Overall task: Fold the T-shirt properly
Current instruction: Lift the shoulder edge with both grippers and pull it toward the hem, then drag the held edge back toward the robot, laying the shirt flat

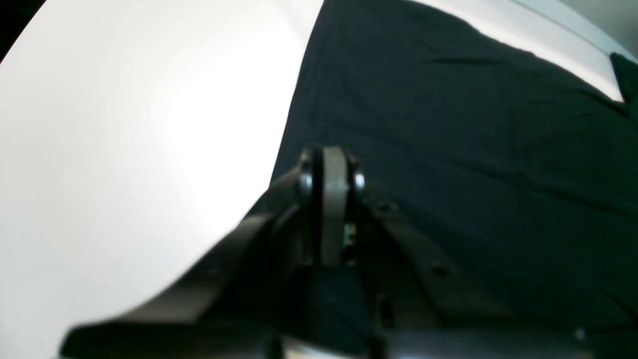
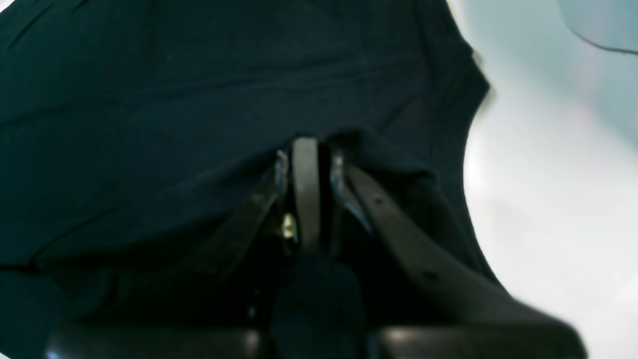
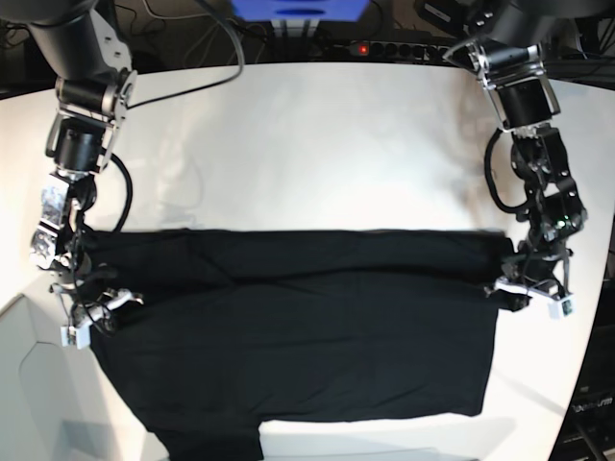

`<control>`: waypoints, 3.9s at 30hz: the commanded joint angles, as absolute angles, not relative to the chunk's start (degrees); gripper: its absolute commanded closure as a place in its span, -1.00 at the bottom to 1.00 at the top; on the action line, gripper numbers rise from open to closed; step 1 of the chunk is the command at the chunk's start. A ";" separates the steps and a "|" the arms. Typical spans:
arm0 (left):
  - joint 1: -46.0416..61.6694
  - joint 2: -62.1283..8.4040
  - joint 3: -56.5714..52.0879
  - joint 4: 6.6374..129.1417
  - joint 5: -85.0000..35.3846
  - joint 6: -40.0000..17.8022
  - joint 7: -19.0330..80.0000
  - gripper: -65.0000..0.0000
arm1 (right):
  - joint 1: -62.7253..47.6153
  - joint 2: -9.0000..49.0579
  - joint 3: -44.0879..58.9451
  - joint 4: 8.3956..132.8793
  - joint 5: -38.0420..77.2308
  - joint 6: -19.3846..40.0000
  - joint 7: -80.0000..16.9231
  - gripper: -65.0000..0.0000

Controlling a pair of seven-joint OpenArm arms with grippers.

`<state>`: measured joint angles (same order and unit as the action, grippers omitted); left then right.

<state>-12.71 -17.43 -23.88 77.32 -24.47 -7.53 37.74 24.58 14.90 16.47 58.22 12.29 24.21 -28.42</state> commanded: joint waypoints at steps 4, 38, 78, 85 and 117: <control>-14.11 -18.42 -23.96 78.29 -24.84 -7.43 36.35 0.38 | 26.07 15.69 16.66 59.21 12.97 24.22 -27.21 0.74; -5.58 -15.96 -22.99 64.04 -25.01 -7.96 26.77 0.19 | 5.32 17.98 26.77 76.18 13.32 24.75 -27.30 -0.15; -9.80 -17.80 -29.14 80.66 -24.84 -7.87 39.43 1.00 | 14.02 21.85 26.59 76.88 13.14 25.89 -36.44 1.00; -20.09 -19.38 -29.05 76.88 -24.84 -7.52 46.81 1.00 | 31.25 22.46 26.51 70.20 11.82 25.89 -48.48 1.00; -3.56 -20.00 -29.67 84.00 -25.27 -7.96 46.99 1.00 | 12.79 22.90 30.02 84.00 15.43 25.89 -49.98 1.00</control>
